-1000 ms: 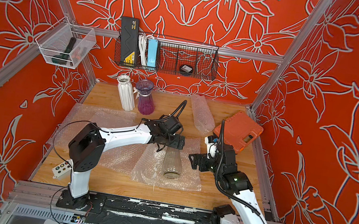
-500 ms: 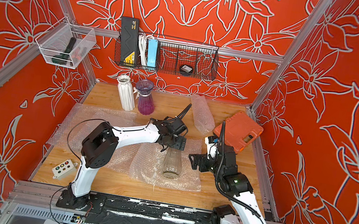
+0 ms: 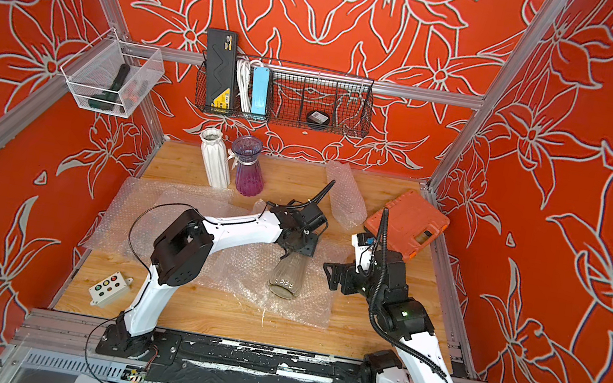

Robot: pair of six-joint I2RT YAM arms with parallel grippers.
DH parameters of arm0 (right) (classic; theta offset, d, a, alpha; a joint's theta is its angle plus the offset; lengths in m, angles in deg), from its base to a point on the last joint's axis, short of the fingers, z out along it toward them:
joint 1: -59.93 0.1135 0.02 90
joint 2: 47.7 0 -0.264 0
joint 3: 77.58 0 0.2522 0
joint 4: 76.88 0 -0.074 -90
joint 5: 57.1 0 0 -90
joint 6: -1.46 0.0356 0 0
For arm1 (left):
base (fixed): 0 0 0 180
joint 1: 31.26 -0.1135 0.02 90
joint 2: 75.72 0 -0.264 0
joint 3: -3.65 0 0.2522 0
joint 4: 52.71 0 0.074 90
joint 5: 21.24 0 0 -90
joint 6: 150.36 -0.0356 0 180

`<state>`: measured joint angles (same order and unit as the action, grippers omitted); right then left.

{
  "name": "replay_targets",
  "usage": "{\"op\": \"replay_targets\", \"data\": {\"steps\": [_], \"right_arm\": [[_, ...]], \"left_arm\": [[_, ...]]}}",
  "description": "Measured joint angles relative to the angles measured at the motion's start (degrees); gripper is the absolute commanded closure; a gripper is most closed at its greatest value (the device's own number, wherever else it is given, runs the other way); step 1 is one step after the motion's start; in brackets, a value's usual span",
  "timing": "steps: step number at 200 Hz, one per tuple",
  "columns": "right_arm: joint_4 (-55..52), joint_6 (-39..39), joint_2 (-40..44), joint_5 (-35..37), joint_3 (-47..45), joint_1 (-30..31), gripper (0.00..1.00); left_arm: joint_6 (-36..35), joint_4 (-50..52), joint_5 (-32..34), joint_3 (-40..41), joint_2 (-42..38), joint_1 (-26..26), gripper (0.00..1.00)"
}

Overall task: Unwrap the vase from the bubble wrap
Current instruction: Pick up the vase from the bubble wrap.

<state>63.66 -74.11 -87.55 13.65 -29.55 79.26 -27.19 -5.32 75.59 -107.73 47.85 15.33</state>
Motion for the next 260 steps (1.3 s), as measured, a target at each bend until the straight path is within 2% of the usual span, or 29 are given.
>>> {"op": "replay_targets", "data": {"steps": [22, 41, 114, 150, 260], "right_arm": [[0.28, -0.11, -0.02, -0.37, -0.22, -0.39, 0.02], [0.44, -0.17, -0.04, -0.39, -0.28, -0.42, 0.02], [0.46, -0.22, -0.04, -0.42, -0.28, -0.7, 0.02], [0.46, -0.22, -0.2, -0.39, -0.28, -0.81, 0.02], [0.46, -0.22, -1.4, -0.39, -0.28, -1.46, 0.02]], "left_arm": [[0.02, 0.28, 0.0, -0.22, 0.0, 0.04, 0.71], [-0.04, 0.94, 0.02, -0.63, 0.0, 0.37, 0.81], [-0.61, 4.83, -0.04, -2.95, -2.01, 3.1, 1.0], [-0.57, 4.83, -0.37, -0.09, -8.44, 3.74, 1.0], [-2.47, -2.99, 1.99, 17.73, -26.73, 5.77, 1.0]]}}
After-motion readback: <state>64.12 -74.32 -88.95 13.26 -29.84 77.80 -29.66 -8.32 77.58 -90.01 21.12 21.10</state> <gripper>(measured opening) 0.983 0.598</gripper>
